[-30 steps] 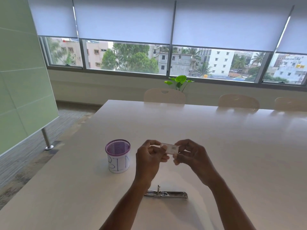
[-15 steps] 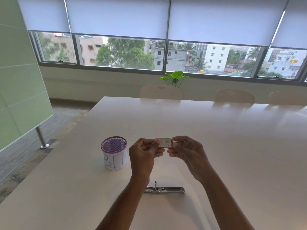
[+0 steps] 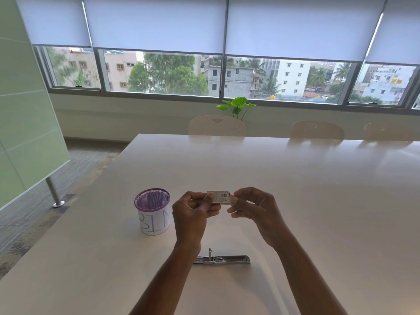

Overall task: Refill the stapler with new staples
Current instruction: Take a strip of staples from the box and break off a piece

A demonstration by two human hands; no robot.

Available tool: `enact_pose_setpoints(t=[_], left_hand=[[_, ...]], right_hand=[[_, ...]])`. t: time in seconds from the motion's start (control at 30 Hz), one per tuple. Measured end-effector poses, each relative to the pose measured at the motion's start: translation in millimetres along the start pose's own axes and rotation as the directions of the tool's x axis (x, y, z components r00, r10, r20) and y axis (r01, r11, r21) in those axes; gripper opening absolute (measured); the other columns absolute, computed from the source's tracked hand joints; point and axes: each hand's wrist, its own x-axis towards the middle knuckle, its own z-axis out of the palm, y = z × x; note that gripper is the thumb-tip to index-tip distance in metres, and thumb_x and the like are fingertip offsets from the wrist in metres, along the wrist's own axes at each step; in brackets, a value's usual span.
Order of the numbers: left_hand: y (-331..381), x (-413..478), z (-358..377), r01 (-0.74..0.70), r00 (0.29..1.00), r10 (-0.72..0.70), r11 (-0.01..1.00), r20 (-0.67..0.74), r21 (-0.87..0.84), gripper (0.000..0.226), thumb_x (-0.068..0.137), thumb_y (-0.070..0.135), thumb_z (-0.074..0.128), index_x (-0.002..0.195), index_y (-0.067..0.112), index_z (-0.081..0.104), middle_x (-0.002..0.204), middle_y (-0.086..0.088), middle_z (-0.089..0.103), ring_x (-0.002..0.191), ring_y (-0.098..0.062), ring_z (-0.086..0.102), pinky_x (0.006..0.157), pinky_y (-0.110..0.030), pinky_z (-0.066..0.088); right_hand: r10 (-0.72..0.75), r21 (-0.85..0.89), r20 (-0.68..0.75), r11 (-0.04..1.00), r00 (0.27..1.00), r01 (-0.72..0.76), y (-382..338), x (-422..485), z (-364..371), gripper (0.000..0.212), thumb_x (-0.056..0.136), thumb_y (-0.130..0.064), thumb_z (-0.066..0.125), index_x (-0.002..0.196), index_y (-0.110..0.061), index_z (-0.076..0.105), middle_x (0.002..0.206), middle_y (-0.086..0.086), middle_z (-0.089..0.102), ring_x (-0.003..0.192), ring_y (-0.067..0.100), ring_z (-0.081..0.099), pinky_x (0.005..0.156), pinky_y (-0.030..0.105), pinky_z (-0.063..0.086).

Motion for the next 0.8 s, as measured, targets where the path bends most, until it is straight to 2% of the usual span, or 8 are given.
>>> enact_pose_setpoints(t=[0.13,0.2,0.27,0.4,0.5,0.6,0.73,0.8], left_hand=[[-1,-1,0,-0.015,1.0,0.014,0.999,0.02,0.03,0.009,0.082,0.012,0.075,0.085,0.008,0.067,0.082,-0.012,0.078,0.066,-0.025,0.077,0.055,-0.029,0.062],[-2,-1,1,-0.025,0.999,0.024,0.999,0.031,0.039,0.009,0.082,0.012,0.075,0.084,0.008,0.067,0.082,-0.012,0.078,0.066,-0.025,0.076,0.055,-0.029,0.062],[-3,-2,2,-0.043,0.999,0.041,0.997,0.033,0.065,0.008,0.083,0.012,0.075,0.082,0.009,0.067,0.08,-0.013,0.078,0.064,-0.025,0.076,0.054,-0.029,0.061],[-6,-3,3,-0.176,0.984,0.17,0.957,0.048,0.23,0.01,0.084,0.018,0.074,0.082,0.013,0.066,0.079,-0.01,0.077,0.059,-0.015,0.075,0.053,-0.029,0.062],[-5,-4,2,-0.337,0.939,0.332,0.844,0.087,0.417,0.011,0.086,0.023,0.072,0.084,0.014,0.065,0.075,-0.002,0.075,0.057,-0.006,0.072,0.052,-0.027,0.061],[-2,-5,-1,-0.449,0.884,0.431,0.683,0.178,0.576,0.013,0.09,0.026,0.067,0.086,0.013,0.066,0.074,0.0,0.075,0.061,-0.008,0.071,0.056,-0.029,0.06],[1,-7,-1,-0.57,0.799,0.516,0.483,0.31,0.665,0.014,0.089,0.023,0.068,0.082,0.012,0.062,0.07,-0.001,0.071,0.059,-0.014,0.065,0.054,-0.023,0.05],[0,-9,-1,-0.609,0.767,0.526,0.418,0.366,0.674,0.014,0.089,0.022,0.068,0.083,0.012,0.061,0.072,-0.002,0.071,0.059,-0.016,0.064,0.053,-0.025,0.051]], right_hand=[[-0.032,-0.18,-0.054,0.984,0.998,0.021,2,2,2,0.007,0.079,-0.002,0.076,0.084,-0.001,0.072,0.071,0.016,0.065,0.053,0.017,0.057,0.05,0.028,0.048],[-0.026,-0.207,-0.065,0.978,0.998,0.012,4,3,4,0.005,0.082,0.002,0.071,0.083,-0.002,0.074,0.066,0.01,0.066,0.052,0.016,0.056,0.049,0.027,0.047],[0.013,-0.148,-0.056,0.989,0.998,-0.021,6,3,4,0.011,0.087,0.004,0.064,0.087,0.002,0.074,0.072,0.013,0.069,0.059,0.02,0.061,0.053,0.028,0.052],[0.168,0.142,0.04,0.975,0.985,-0.172,8,1,3,0.02,0.095,0.0,0.052,0.101,0.011,0.069,0.086,0.023,0.07,0.073,0.026,0.068,0.066,0.03,0.058],[0.257,0.284,0.092,0.919,0.962,-0.272,12,0,4,0.024,0.097,-0.003,0.05,0.105,0.014,0.066,0.092,0.026,0.071,0.081,0.029,0.07,0.073,0.031,0.06],[0.31,0.356,0.164,0.867,0.937,-0.349,19,-3,6,0.027,0.097,-0.002,0.049,0.111,0.015,0.064,0.102,0.028,0.069,0.089,0.03,0.07,0.08,0.031,0.06],[0.328,0.413,0.237,0.818,0.914,-0.401,28,-5,8,0.027,0.094,0.0,0.051,0.115,0.016,0.062,0.116,0.03,0.064,0.102,0.031,0.067,0.097,0.035,0.054],[0.316,0.431,0.265,0.806,0.911,-0.405,31,-6,10,0.029,0.093,0.0,0.053,0.116,0.016,0.061,0.12,0.031,0.063,0.107,0.03,0.065,0.1,0.036,0.051]])
